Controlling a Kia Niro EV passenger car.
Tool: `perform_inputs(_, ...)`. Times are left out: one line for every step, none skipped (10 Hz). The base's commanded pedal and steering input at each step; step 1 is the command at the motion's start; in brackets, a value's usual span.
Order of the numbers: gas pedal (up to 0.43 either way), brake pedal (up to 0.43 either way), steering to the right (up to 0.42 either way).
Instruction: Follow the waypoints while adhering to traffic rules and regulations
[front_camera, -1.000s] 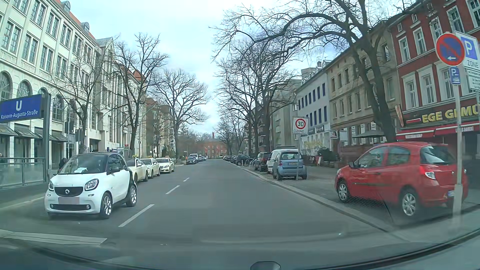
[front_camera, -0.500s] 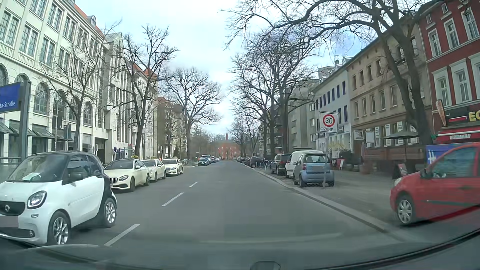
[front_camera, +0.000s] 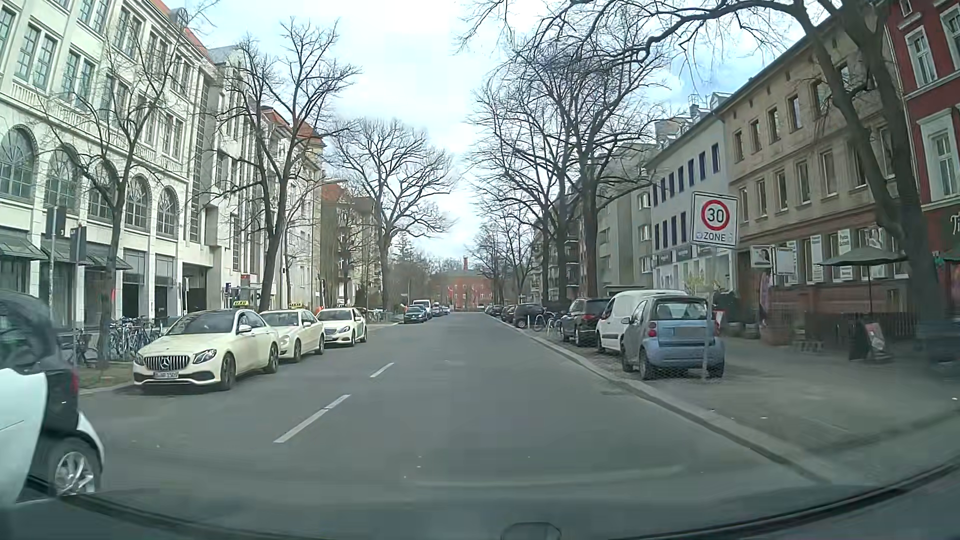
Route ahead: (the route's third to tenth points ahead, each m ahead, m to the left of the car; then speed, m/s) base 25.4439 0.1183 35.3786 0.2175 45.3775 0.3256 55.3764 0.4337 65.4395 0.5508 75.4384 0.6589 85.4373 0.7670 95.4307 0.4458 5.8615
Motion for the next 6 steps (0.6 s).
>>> perform_inputs(0.13,0.0,-0.005)
perform_inputs(0.11,0.0,-0.004)
perform_inputs(0.11,0.0,-0.004)
perform_inputs(0.11,0.0,-0.004)
perform_inputs(0.039,0.0,-0.004)
perform_inputs(0.0,0.0,-0.004)
